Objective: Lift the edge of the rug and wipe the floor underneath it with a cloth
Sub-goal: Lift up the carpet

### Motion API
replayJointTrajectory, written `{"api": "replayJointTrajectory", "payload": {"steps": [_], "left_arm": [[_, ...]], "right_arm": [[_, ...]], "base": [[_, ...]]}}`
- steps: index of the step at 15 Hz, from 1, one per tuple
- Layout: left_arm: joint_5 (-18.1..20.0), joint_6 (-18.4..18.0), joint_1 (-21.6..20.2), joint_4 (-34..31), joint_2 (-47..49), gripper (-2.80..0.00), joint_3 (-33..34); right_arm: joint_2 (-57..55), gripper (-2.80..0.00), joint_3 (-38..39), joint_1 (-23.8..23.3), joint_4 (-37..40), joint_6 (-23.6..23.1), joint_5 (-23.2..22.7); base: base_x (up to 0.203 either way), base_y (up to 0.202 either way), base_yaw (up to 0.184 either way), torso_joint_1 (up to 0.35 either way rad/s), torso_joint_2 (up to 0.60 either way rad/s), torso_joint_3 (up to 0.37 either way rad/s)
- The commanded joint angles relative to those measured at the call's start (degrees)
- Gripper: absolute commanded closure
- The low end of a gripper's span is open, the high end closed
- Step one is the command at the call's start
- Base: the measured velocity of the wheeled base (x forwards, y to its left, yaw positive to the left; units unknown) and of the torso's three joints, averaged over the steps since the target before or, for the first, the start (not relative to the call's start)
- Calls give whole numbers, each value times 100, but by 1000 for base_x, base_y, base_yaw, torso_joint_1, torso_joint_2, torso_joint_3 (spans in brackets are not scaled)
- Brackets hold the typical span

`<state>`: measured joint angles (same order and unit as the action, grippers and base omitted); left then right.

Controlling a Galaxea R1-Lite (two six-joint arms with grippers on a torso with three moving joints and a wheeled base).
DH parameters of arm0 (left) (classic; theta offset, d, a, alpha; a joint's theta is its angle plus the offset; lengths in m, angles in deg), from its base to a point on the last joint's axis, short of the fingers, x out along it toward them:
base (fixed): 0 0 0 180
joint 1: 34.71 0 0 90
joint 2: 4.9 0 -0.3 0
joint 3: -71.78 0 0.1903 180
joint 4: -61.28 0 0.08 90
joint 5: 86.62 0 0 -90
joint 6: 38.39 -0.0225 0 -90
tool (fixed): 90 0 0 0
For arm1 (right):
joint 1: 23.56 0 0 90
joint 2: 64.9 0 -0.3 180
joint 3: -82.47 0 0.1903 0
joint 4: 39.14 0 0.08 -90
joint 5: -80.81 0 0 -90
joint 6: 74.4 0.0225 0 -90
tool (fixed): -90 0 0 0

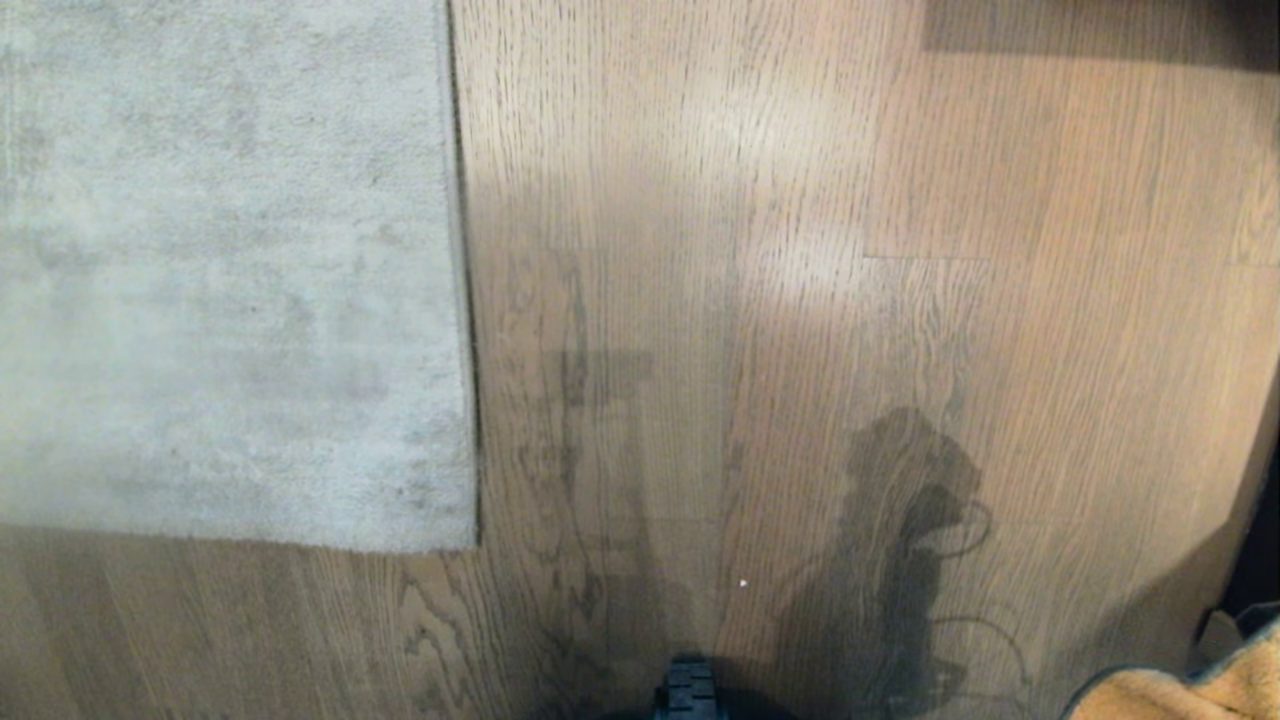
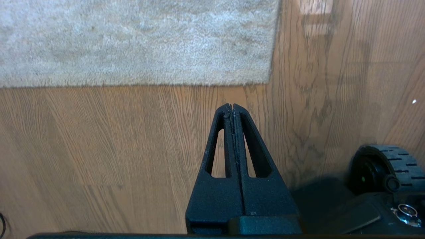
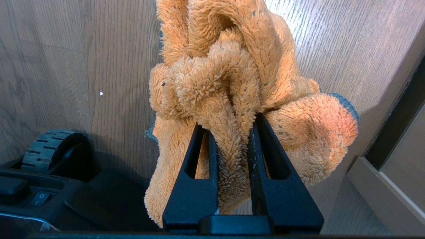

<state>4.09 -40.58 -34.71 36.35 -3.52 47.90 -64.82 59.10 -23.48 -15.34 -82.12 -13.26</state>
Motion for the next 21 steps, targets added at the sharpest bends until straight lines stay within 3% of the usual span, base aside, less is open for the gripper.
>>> {"api": "replayJointTrajectory", "payload": {"steps": [1,8,16,21], "left_arm": [[0,-1,-9,-2,170,0,-2],[76,8,97,-120,1093,0,-465],[117,8,371,-119,3025,0,-1285],[123,8,630,-108,3508,0,-1407]], "right_arm": [[-7,0,0,1,0,-11,-6],[-7,0,0,1,0,-2,-6],[-7,0,0,1,0,-4,-6],[-7,0,0,1,0,-2,-6]], "base": [[0,0,0,0,0,0],[0,0,0,0,0,0],[0,0,0,0,0,0],[0,0,0,0,0,0]]}}
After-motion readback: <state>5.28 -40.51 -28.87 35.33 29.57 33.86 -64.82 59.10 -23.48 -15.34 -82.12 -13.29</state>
